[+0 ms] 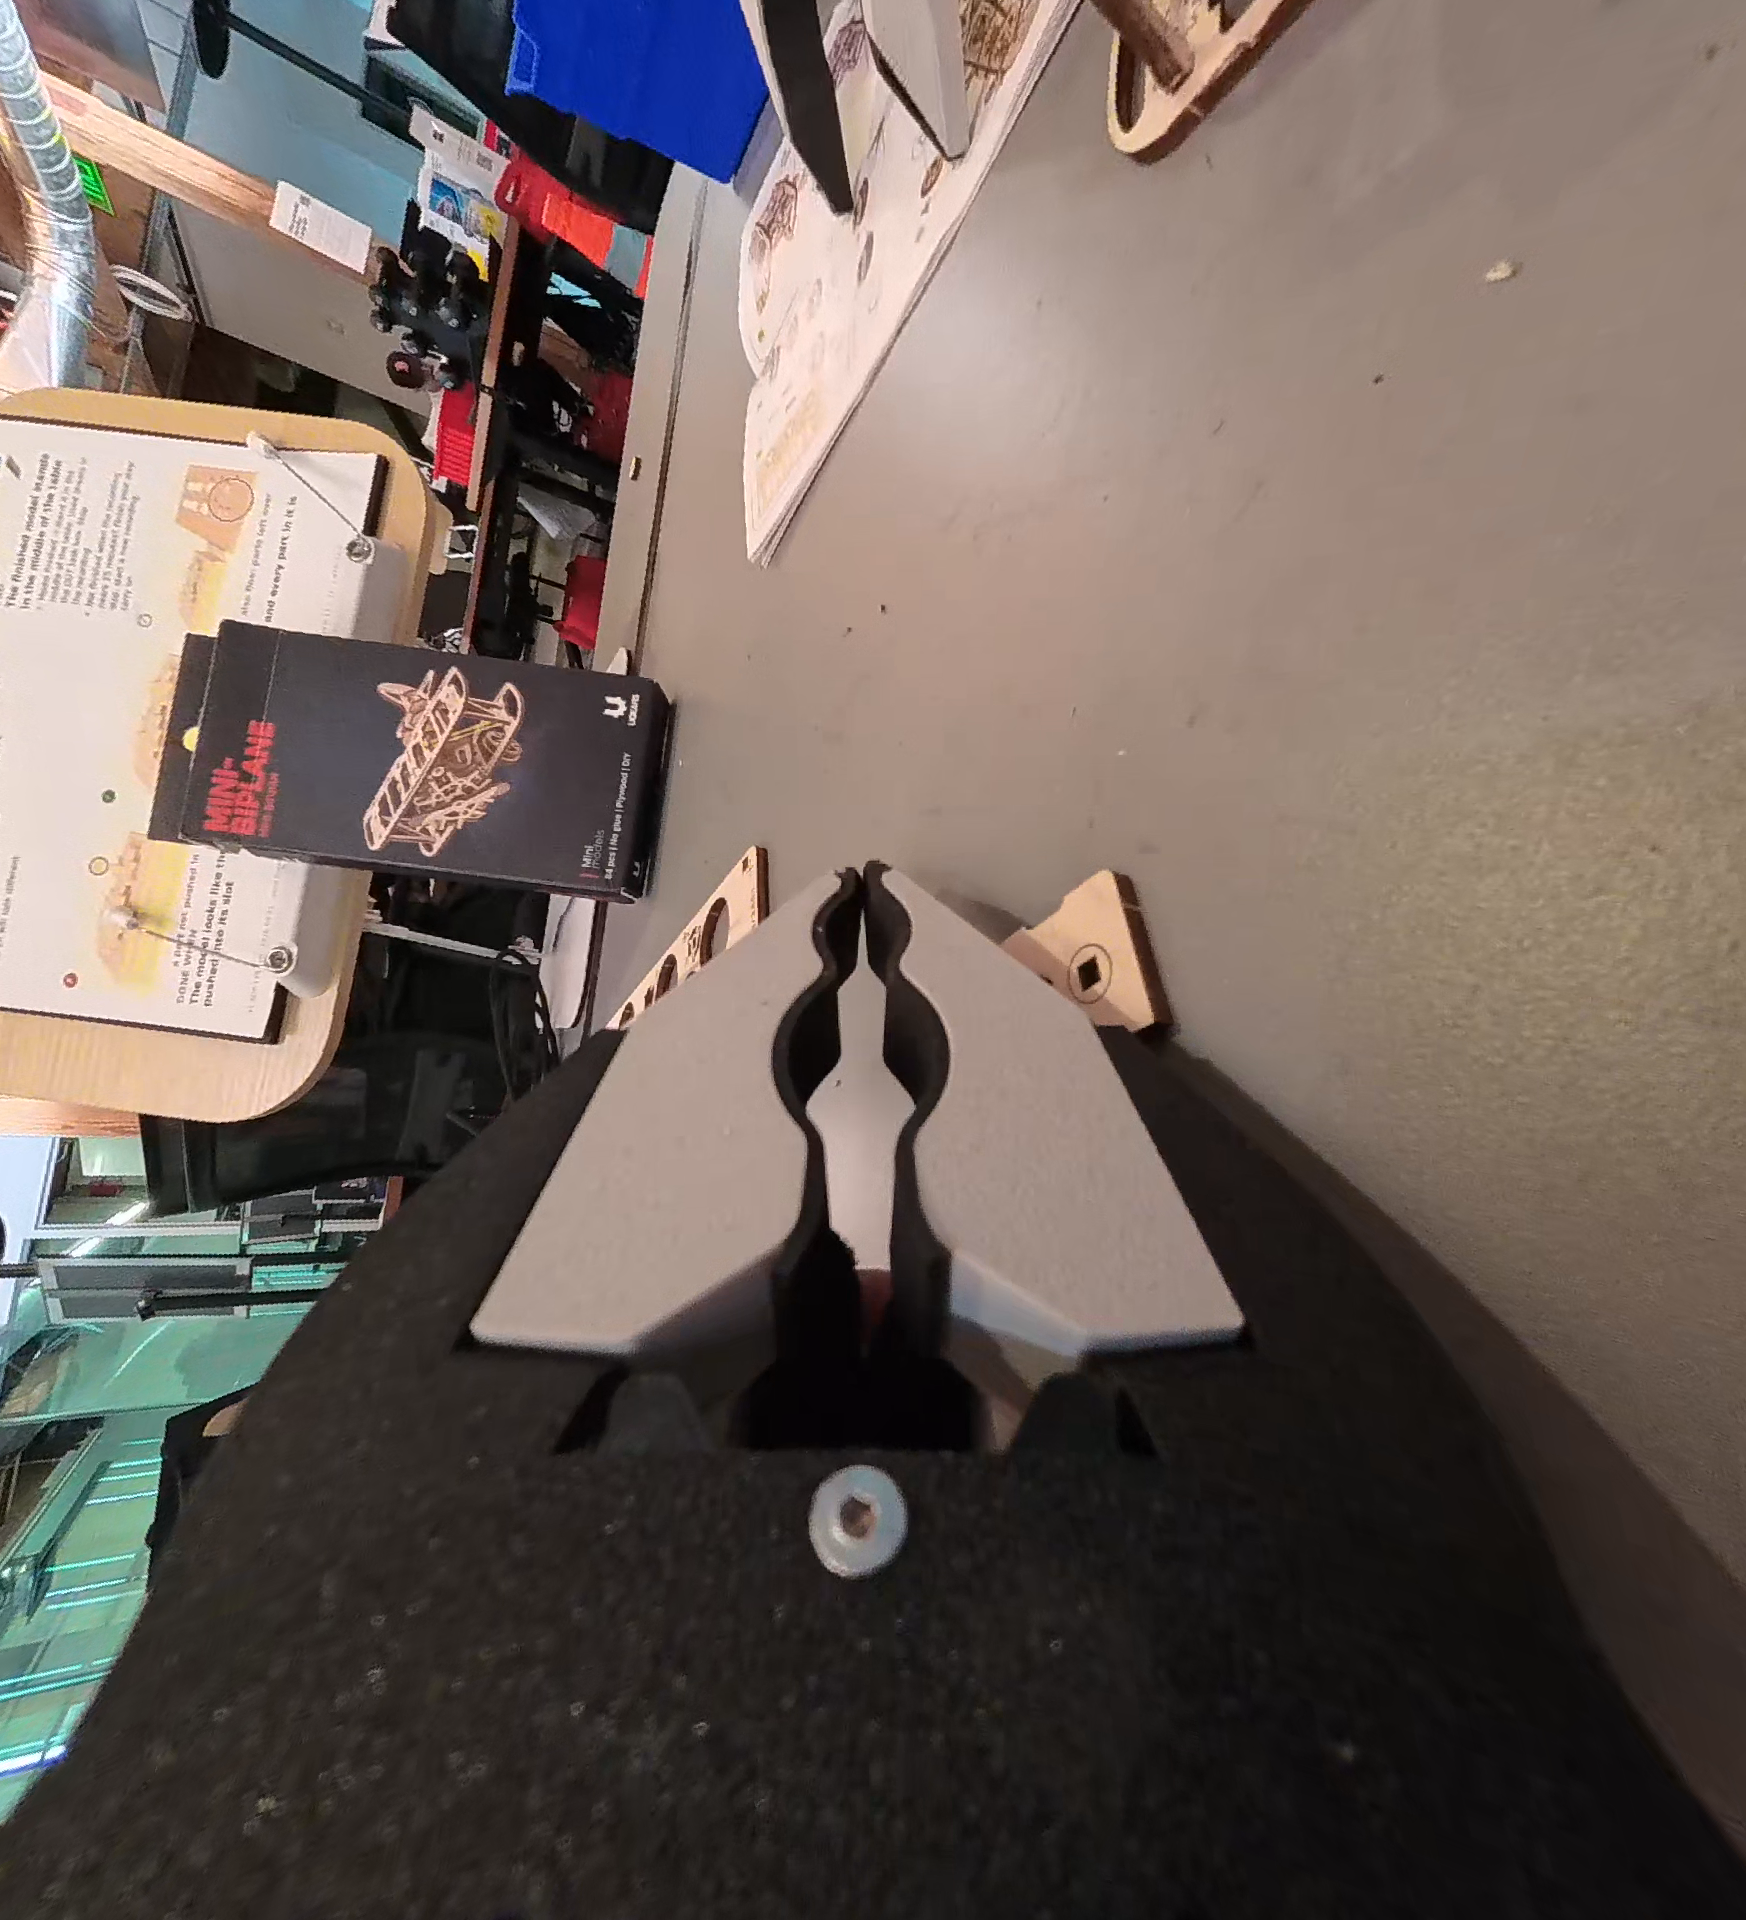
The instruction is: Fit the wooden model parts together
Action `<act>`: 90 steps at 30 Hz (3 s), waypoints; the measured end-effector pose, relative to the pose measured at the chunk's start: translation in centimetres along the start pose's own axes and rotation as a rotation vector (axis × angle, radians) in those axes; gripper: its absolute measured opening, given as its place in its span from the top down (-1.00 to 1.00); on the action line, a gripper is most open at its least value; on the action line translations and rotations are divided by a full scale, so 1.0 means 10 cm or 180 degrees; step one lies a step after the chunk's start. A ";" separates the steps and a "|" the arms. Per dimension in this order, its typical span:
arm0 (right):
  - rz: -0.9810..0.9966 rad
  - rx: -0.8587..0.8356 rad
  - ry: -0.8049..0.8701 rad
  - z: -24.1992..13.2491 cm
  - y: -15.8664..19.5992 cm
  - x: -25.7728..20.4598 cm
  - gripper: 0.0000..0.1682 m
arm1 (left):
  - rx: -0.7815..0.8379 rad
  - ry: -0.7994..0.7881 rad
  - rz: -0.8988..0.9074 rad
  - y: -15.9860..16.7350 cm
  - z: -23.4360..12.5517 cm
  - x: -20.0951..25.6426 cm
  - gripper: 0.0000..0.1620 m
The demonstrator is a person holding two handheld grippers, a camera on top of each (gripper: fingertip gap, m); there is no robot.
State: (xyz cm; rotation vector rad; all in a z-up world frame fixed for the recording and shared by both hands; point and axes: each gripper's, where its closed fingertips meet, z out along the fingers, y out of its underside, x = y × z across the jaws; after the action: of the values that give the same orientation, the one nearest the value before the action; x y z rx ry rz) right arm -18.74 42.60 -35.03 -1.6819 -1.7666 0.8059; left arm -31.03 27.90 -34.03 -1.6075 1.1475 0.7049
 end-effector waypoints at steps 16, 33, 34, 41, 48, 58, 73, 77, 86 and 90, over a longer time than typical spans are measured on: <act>0.0000 0.0000 0.0000 0.00 0.00 0.00 0.11 | 0.0001 0.0000 0.0005 0.00 0.00 0.00 1.00; 0.0000 -0.0001 0.0000 0.00 0.00 0.00 0.11 | 0.0002 -0.0002 0.0008 0.00 0.00 0.00 1.00; 0.0000 -0.0001 0.0000 0.00 0.00 0.00 0.11 | 0.0002 -0.0003 0.0010 0.00 0.00 0.00 1.00; 0.0000 -0.0001 0.0000 0.00 0.00 0.00 0.11 | 0.0003 -0.0002 0.0009 0.00 0.00 0.00 1.00; 0.0000 -0.0001 -0.0001 0.00 0.00 0.00 0.11 | 0.0003 -0.0002 0.0010 0.00 0.00 0.00 1.00; -0.0001 -0.0001 -0.0001 0.00 0.00 0.00 0.11 | -0.0186 -0.0120 -0.0307 0.10 0.02 -0.12 0.94; -0.0006 0.0000 -0.0003 0.00 0.00 -0.01 0.11 | -0.0009 0.2731 -0.4766 0.09 -0.19 -0.08 0.45; 0.0004 0.0000 0.0011 0.00 0.00 0.00 0.11 | -0.0235 0.2327 -0.4516 0.20 -0.11 -0.09 0.57; 0.0018 0.0005 0.0067 0.01 -0.01 0.02 0.11 | -0.0607 0.1249 -0.2765 0.38 0.00 -0.09 0.17; 0.0014 -0.0005 -0.0014 0.01 -0.01 -0.01 0.03 | -0.0677 0.1359 -0.3001 0.43 0.02 -0.08 0.08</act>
State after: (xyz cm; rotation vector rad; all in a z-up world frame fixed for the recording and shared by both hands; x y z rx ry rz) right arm -18.86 42.50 -35.04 -1.6867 -1.7677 0.8110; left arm -35.29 28.10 -35.09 -2.2717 0.4631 -0.1519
